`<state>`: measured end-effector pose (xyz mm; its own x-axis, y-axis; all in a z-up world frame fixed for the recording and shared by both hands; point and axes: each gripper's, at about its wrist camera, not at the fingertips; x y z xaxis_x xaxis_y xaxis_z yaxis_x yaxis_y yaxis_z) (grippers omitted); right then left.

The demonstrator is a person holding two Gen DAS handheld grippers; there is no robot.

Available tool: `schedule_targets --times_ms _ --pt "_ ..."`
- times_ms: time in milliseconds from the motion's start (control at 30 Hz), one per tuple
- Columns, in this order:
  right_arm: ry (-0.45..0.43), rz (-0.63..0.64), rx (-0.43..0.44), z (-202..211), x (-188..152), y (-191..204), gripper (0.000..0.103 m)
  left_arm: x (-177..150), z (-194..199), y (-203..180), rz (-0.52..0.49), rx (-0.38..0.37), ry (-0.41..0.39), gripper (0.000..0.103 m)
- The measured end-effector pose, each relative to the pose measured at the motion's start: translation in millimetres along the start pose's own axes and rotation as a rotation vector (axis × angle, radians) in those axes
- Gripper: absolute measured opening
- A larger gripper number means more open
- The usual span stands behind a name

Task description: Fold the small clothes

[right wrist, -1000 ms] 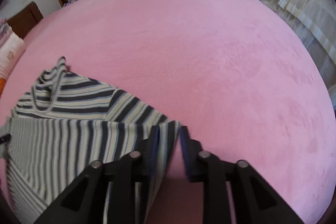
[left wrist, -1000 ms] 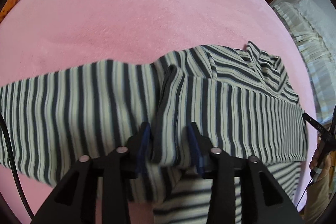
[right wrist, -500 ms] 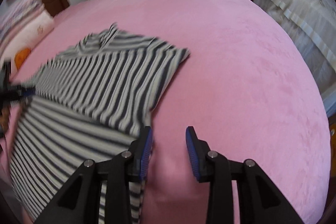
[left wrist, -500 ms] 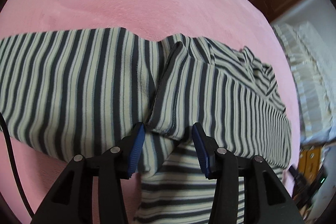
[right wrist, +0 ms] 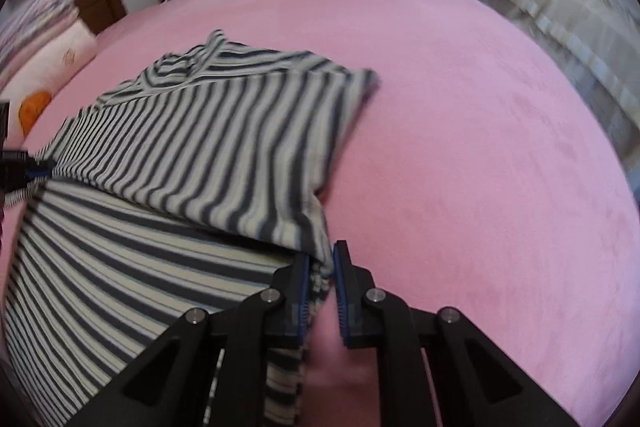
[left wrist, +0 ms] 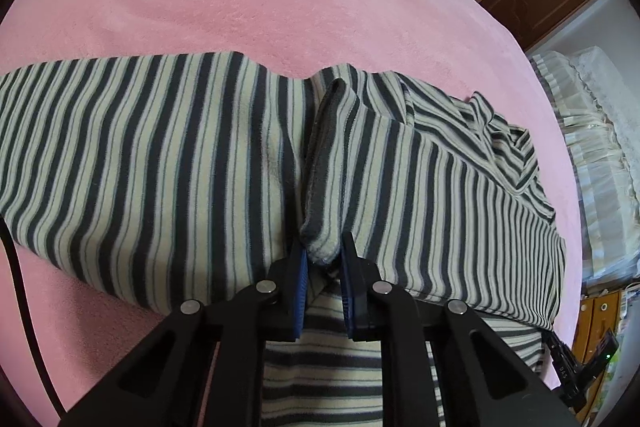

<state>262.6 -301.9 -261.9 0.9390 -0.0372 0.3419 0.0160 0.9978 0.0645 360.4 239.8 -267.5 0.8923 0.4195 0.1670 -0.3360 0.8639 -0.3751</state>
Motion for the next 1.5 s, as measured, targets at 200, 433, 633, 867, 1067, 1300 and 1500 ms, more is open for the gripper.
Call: schedule_targets --times_ms 200,433,633,867,1067,1300,1500 --pt "-0.006 -0.080 0.055 -1.9 -5.8 -11.9 0.010 -2.6 -4.7 3.3 0.000 0.001 0.001 0.013" --pt "0.030 -0.038 0.033 3.9 -4.6 -2.1 0.020 1.6 15.1 -10.5 -0.062 0.072 -0.014 0.048" --pt "-0.025 -0.037 0.017 41.1 -3.5 -5.2 0.035 0.2 50.9 -24.6 -0.100 0.145 -0.153 0.050" --pt "-0.093 -0.015 0.033 37.9 50.7 22.5 0.035 20.4 6.5 -64.1 -0.156 0.165 -0.114 0.029" --pt "-0.071 0.047 0.025 -14.1 104.1 61.2 0.031 34.8 -28.5 -81.0 -0.144 0.161 -0.108 0.029" --pt "-0.023 -0.008 -0.198 -58.5 123.5 14.2 0.003 46.0 -39.4 -68.5 -0.119 0.136 -0.114 0.030" --pt "-0.020 0.003 -0.234 -53.6 115.4 -1.7 0.000 46.4 -35.5 -49.0 -0.103 0.100 -0.121 0.028"
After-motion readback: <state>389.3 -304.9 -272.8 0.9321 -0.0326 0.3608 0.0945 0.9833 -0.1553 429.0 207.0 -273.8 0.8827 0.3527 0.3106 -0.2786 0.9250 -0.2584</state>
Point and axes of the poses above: each gripper's, at about its wrist camera, not at the fingertips, and z roughly against the way its jaws point, y to its left, x to its top, and after that the axes turned 10 degrees about y, right-handed
